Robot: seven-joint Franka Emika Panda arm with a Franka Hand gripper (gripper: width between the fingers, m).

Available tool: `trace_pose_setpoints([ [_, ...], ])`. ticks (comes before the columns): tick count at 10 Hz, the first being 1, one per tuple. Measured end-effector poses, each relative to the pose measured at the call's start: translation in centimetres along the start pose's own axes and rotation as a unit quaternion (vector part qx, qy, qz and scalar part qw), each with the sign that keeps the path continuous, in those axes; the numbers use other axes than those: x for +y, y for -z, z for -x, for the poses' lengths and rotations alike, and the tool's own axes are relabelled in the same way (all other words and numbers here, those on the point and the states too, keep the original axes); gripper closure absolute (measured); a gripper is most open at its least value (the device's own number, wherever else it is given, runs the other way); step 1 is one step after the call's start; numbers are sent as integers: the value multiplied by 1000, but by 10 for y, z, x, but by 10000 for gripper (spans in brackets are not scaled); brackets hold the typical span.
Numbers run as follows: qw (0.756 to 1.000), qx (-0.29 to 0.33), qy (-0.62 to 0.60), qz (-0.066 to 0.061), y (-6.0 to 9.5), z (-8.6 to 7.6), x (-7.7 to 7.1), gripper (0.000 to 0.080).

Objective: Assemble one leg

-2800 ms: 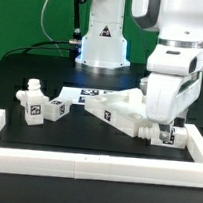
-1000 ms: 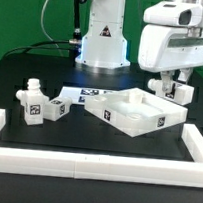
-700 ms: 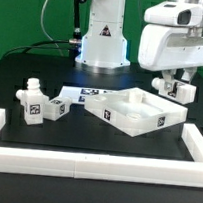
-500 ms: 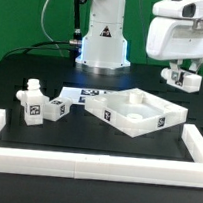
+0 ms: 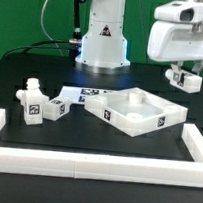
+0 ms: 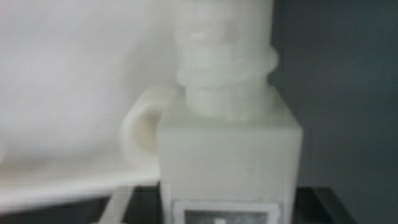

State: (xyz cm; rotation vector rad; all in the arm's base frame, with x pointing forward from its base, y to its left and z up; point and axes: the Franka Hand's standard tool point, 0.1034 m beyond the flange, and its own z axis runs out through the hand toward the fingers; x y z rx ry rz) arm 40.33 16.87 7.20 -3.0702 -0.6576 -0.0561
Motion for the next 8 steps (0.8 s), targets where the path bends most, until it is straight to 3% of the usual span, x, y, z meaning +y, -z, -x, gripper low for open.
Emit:
trace_pose_setpoints([
  [1,1000,-11,-23,-6,-17,12,-15,515],
  [2,1000,-8,-21,-11,-26,13,-20,515],
  [6,1000,-1,-20,-15,-32,15,-20,515],
  [8,999,-7,-39,-25,-53,30,-18,515],
])
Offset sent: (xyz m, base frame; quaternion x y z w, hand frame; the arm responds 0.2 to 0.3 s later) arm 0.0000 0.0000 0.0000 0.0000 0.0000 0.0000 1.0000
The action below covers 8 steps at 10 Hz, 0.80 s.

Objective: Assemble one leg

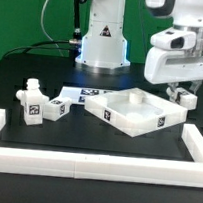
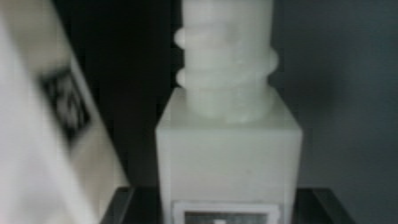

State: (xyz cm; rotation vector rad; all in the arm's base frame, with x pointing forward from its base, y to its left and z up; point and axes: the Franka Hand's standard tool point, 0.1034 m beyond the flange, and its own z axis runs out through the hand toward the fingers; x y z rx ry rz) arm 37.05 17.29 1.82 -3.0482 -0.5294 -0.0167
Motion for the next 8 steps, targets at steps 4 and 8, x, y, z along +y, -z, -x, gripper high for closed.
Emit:
trace_pose_setpoints([
  [4,1000,3,-8,-5,-5,0,0,491],
  [8,1000,-7,4,7,37,-1,19,160],
])
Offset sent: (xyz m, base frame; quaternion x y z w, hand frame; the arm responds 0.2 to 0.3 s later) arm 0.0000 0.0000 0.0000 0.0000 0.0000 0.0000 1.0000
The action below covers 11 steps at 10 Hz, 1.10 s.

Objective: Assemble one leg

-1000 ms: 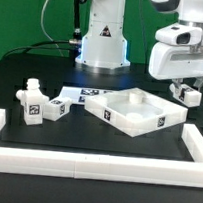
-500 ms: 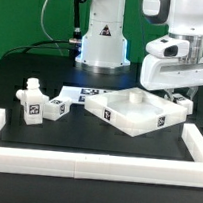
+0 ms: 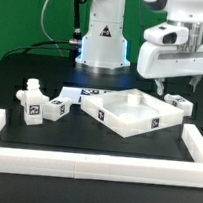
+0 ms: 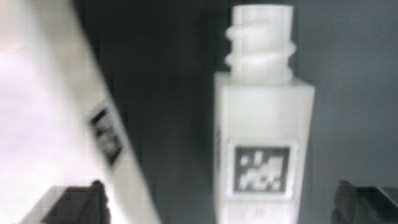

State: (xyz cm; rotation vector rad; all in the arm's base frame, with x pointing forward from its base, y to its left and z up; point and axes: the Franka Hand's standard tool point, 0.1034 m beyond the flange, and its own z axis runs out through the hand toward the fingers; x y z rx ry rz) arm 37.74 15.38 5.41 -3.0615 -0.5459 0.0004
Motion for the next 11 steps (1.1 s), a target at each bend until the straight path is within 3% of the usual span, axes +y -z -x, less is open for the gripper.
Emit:
trace_pose_setpoints([
  [1,1000,1,17,2,7,-1,6,160],
  [2,999,7,53,6,15,-4,24,151],
  [3,996,10,85,9,15,-9,48,151],
  [4,996,15,93,10,15,-20,62,150],
  [6,996,16,83,8,17,-32,52,150],
  [9,996,15,85,9,16,-30,58,150],
  [10,993,2,119,7,19,-27,82,150],
  [11,994,-3,110,9,24,-28,116,150],
])
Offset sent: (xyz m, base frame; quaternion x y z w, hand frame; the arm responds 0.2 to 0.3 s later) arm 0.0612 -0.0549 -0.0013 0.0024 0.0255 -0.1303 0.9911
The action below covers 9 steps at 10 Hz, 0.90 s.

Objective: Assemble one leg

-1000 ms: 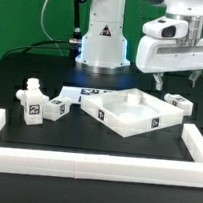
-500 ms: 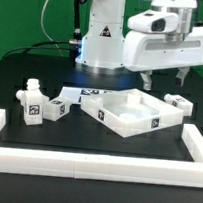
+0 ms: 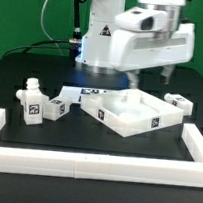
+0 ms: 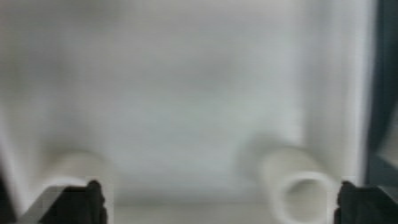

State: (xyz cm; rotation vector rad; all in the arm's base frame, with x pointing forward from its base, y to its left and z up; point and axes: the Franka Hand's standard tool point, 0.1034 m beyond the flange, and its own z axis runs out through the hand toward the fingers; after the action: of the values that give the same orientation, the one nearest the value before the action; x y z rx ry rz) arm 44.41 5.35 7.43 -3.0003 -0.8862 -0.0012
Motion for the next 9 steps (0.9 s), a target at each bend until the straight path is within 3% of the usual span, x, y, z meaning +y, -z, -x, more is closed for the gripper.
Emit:
trace_pose_setpoints([
  [1,1000,-3,-21,1,-6,6,19,150],
  [2,999,-15,-30,-7,-10,8,23,150],
  [5,1000,-15,-20,-8,-12,9,24,150],
  [6,1000,-22,-8,-13,-20,19,46,150],
  [7,999,-31,-18,-16,-21,20,72,150],
  [8,999,-29,-31,-13,-26,16,90,150],
  [9,999,-33,-38,-15,-42,19,92,150],
])
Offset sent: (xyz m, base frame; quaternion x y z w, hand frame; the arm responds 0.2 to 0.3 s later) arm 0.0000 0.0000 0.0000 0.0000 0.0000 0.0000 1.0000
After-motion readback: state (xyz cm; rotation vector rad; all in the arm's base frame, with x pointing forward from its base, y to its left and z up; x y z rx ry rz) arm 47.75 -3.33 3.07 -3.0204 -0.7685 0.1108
